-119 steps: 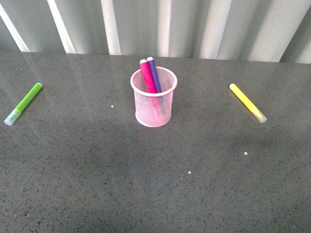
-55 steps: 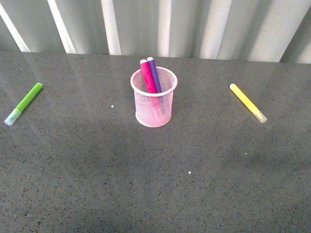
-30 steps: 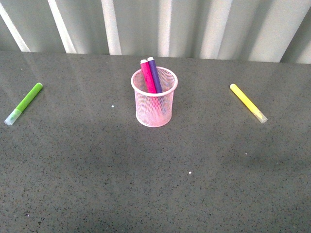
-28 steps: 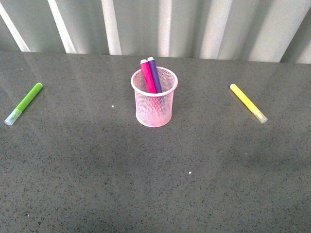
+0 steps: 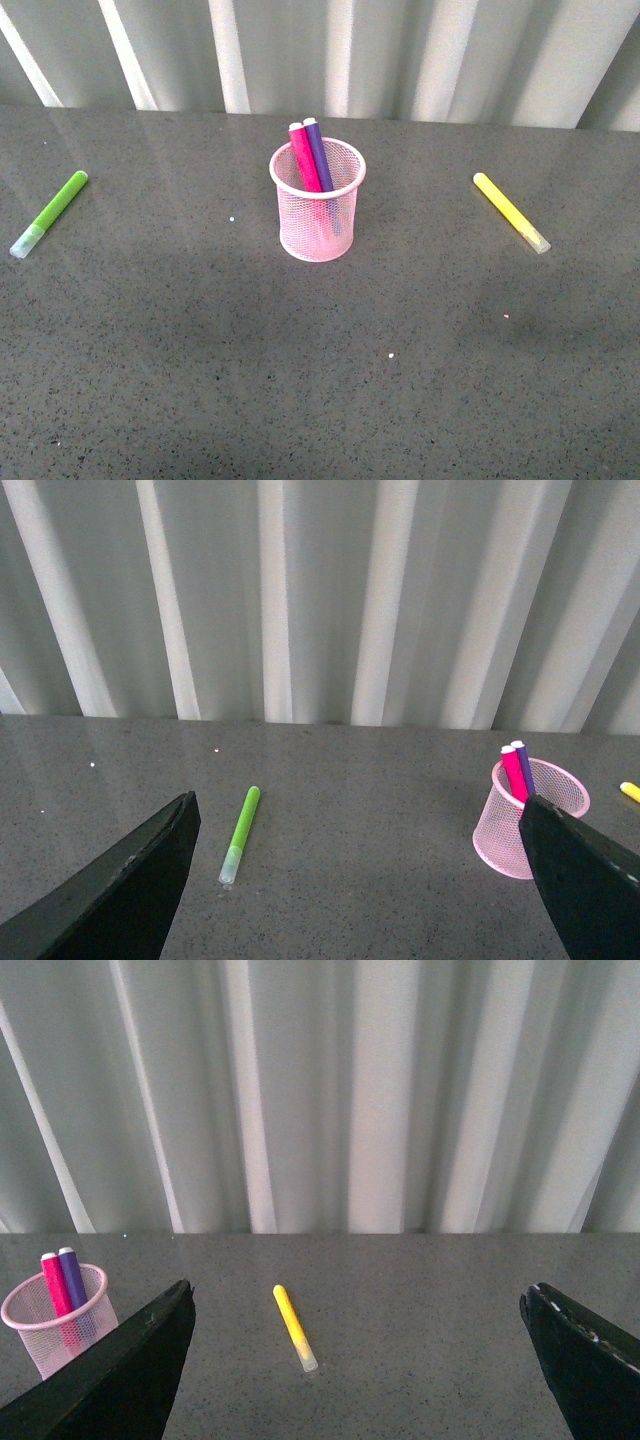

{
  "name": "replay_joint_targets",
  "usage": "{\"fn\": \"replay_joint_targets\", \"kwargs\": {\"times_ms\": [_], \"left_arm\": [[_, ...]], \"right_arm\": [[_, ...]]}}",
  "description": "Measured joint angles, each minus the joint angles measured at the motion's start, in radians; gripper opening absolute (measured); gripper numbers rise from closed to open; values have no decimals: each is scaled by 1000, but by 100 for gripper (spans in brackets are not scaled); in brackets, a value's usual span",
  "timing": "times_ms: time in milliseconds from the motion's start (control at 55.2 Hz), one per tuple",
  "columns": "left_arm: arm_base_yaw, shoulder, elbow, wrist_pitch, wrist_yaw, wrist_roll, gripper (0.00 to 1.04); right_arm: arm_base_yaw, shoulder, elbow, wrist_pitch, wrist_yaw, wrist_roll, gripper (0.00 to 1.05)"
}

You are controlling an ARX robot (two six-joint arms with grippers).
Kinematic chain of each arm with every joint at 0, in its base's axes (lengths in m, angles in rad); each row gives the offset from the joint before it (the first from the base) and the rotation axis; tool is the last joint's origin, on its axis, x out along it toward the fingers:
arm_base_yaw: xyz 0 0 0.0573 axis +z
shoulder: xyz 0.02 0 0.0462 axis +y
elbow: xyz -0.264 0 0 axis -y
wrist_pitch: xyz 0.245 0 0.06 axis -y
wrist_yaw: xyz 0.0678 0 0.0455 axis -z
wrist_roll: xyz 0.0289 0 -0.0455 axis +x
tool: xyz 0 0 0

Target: Insert purple and pink pens into pink cup

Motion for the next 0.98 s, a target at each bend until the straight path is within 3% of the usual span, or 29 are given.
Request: {"fn": "replay_joint_targets", "kwargs": {"times_ms": [978], "left_arm": [[0,0,0,0,0,0,98]], "right_arm": [[0,0,0,0,0,0,98]]}}
